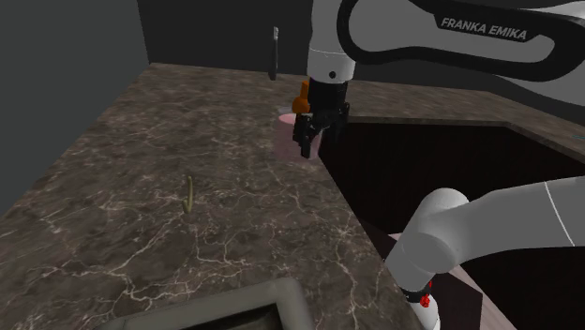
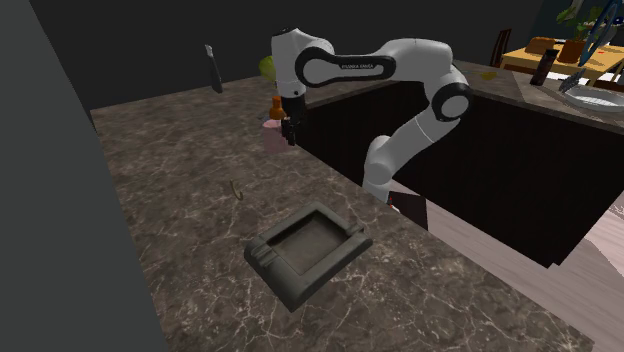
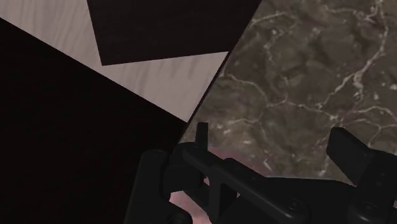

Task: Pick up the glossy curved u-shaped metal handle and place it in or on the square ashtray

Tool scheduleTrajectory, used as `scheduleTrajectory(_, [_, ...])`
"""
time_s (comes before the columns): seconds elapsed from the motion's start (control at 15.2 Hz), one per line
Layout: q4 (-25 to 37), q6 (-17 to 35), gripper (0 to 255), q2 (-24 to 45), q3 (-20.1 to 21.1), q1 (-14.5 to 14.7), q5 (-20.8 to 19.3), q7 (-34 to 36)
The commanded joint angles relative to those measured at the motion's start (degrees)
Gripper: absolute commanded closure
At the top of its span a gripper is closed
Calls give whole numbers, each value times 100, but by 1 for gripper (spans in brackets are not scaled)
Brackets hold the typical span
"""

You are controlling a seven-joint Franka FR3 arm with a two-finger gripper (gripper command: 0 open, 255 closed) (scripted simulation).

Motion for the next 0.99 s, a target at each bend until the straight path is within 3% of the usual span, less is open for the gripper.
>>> scheduleTrajectory(0.0, [120, 83, 0, 192, 287, -21, 236, 506])
scheduleTrajectory(0.53, [933, 449, 0, 1212, 1382, -222, 837, 2405])
scheduleTrajectory(0.92, [1847, 806, 0, 2337, 2250, -468, 824, 3920])
